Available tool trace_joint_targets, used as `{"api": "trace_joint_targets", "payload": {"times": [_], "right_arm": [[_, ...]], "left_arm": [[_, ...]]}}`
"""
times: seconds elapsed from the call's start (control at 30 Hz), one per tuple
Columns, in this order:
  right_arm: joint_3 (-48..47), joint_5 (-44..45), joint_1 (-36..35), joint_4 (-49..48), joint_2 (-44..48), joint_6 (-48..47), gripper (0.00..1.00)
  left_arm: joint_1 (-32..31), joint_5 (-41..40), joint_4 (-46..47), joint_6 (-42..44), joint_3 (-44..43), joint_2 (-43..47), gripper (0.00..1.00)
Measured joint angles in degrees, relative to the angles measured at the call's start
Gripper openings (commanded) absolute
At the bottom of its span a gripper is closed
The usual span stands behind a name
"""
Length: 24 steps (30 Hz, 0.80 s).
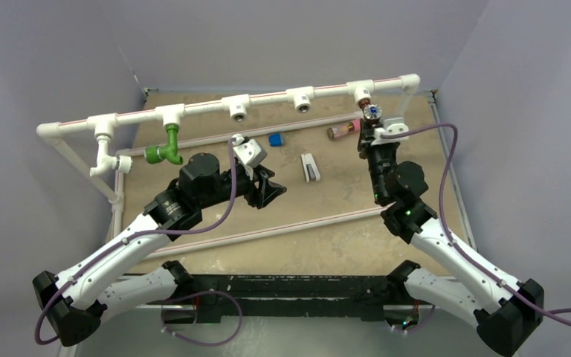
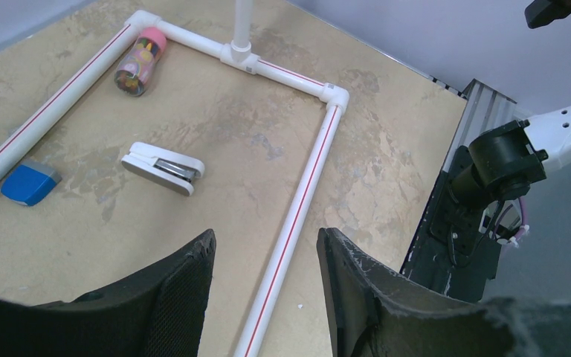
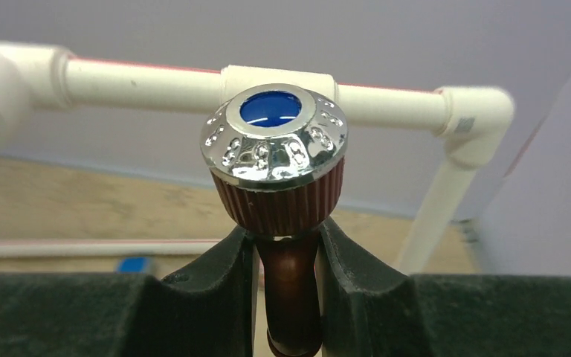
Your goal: Install the water faucets
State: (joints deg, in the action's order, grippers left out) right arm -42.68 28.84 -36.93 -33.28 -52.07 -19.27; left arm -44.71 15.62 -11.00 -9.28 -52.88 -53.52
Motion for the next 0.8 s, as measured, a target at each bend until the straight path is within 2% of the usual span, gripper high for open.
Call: {"api": "trace_joint_targets", "payload": {"times": [0.23, 0.6, 0.7, 0.8], "right_arm": [[0.6, 1.5, 0.5, -0.2, 1.6, 34.0, 0.00], [1.6, 6.4, 1.1, 0.9, 2.3, 69.5, 0.00], [1.6, 4.1, 4.2, 1.3, 2.0, 78.4, 0.00], [1.6, -2.5, 9.9, 1.3, 0.4, 87.4, 0.00]], "left_arm": [[0.0, 0.0, 0.0, 0.0, 0.0, 0.0, 0.51], [0.0, 0.0, 0.0, 0.0, 0.0, 0.0, 0.51], [0.0, 0.0, 0.0, 0.0, 0.0, 0.0, 0.51], [0.0, 0.0, 0.0, 0.0, 0.0, 0.0, 0.51]]}}
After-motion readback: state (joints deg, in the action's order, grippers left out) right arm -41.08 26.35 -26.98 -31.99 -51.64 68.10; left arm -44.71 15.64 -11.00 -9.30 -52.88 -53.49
